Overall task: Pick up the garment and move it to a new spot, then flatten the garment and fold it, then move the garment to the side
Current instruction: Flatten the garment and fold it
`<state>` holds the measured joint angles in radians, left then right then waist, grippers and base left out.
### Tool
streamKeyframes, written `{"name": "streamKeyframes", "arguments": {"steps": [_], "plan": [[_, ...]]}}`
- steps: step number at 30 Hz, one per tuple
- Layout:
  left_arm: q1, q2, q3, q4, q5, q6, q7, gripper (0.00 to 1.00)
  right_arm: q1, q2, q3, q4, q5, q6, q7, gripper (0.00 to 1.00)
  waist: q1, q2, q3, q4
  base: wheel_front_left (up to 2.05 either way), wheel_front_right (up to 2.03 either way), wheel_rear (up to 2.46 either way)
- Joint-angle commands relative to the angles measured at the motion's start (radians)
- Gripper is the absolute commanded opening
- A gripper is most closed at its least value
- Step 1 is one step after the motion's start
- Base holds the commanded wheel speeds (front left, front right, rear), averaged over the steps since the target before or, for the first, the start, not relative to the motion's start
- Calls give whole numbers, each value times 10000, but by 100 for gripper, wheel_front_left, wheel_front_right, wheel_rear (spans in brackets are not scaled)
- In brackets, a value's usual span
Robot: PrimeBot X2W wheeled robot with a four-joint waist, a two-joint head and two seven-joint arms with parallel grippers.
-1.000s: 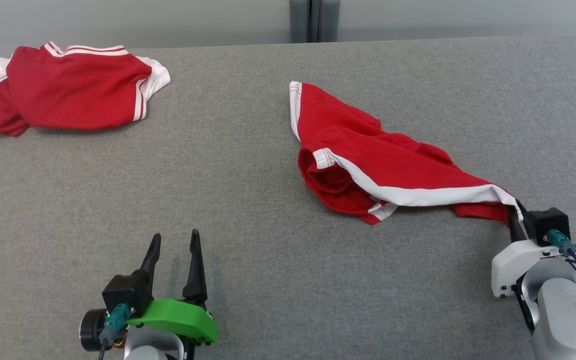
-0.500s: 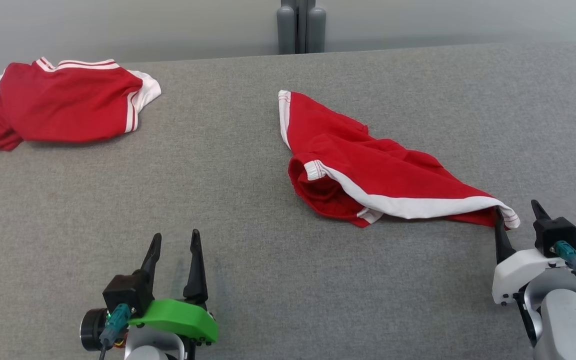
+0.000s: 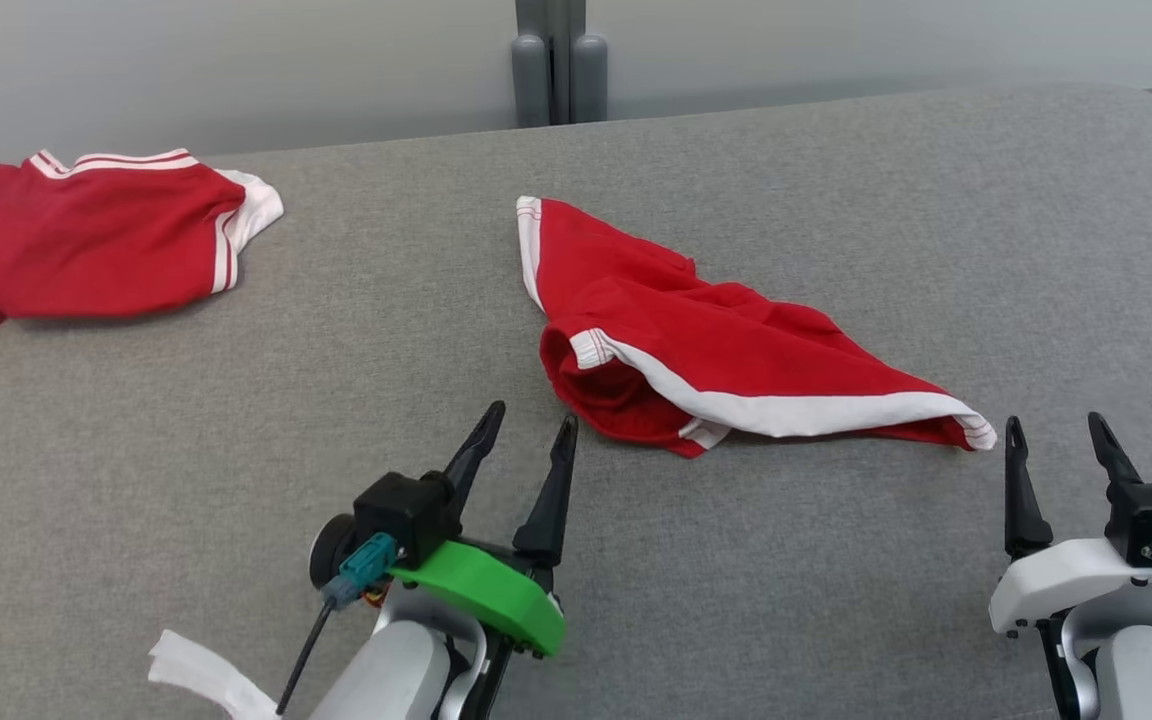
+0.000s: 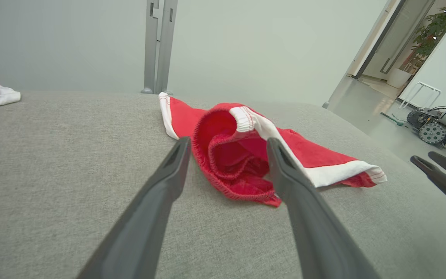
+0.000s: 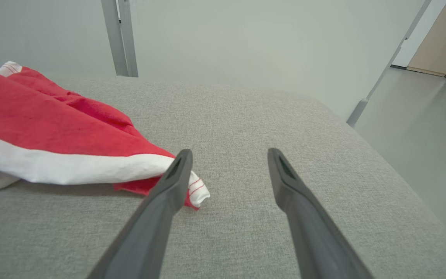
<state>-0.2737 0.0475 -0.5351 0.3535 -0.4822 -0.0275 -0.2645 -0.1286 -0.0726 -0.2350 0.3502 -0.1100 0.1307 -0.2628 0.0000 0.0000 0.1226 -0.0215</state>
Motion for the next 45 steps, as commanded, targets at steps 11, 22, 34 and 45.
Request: {"name": "streamKeyframes", "arguments": {"steps": [11,22,34,45], "plan": [[-1572,52,-403,1571,-1317,618,3,100,388,202,192,-1055,298,1,-31,100,0,0,194,-1105,0,0,0],[-2427,55,-1118,1915,-2257,616,3,0,369,219,230,-1199,548,1,-31,100,0,0,302,-1275,0,0,0],[-851,417,-779,527,-2084,165,15,0,649,217,211,-1278,764,1,-31,100,0,0,210,-675,0,0,0],[381,1185,-639,820,-2707,392,895,0,638,216,499,-1126,882,1,-31,100,0,0,112,-382,0,0,0]]}}
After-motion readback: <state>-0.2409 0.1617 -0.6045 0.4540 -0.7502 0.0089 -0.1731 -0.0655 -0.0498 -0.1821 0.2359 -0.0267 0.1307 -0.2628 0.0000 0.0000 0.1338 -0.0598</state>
